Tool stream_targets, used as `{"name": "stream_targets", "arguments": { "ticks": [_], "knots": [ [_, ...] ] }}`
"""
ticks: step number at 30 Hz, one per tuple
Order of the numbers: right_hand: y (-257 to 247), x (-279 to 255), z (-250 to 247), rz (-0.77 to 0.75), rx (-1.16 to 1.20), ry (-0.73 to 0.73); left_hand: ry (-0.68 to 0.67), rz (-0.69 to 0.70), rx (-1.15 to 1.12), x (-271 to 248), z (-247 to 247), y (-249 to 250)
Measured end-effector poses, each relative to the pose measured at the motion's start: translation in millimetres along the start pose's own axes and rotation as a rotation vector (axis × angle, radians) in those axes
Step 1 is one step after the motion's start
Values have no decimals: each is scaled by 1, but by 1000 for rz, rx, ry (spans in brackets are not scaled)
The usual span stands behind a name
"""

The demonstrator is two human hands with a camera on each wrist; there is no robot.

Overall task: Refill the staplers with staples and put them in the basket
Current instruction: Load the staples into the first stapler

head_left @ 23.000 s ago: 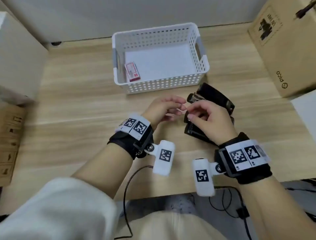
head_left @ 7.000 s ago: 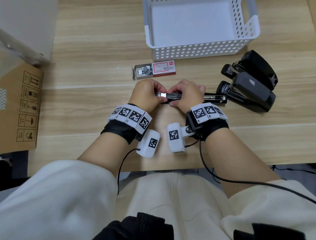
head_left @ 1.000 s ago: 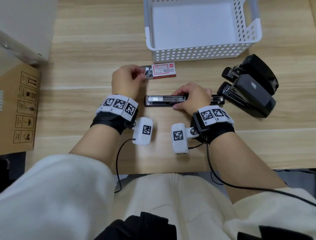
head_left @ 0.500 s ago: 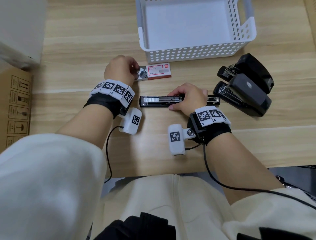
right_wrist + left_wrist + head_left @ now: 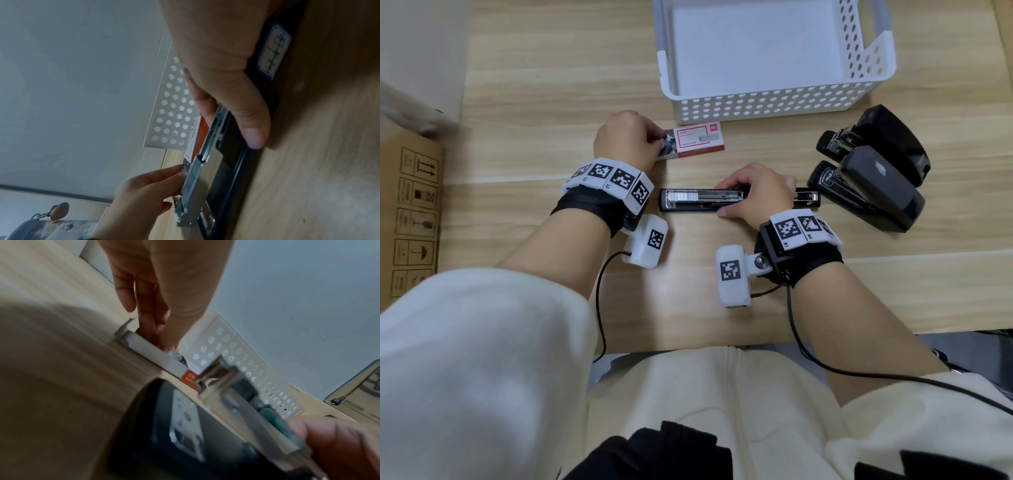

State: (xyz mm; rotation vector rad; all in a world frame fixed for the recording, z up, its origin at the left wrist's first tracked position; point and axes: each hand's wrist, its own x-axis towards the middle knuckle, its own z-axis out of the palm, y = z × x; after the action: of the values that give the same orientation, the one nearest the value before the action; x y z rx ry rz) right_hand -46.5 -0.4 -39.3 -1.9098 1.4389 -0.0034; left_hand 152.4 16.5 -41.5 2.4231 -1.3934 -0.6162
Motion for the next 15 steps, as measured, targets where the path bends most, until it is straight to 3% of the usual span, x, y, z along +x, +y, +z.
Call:
{"name": "stream_targets", "arguments": {
  "ticks": [7,15],
  "knots": [
    [0,0,1,-5,-3,4,68,-2,-66,-9,-5,-2],
    [-1,0,1,-3,-19,6,33,-223,-751,-23,-12,-3]
  ]
}}
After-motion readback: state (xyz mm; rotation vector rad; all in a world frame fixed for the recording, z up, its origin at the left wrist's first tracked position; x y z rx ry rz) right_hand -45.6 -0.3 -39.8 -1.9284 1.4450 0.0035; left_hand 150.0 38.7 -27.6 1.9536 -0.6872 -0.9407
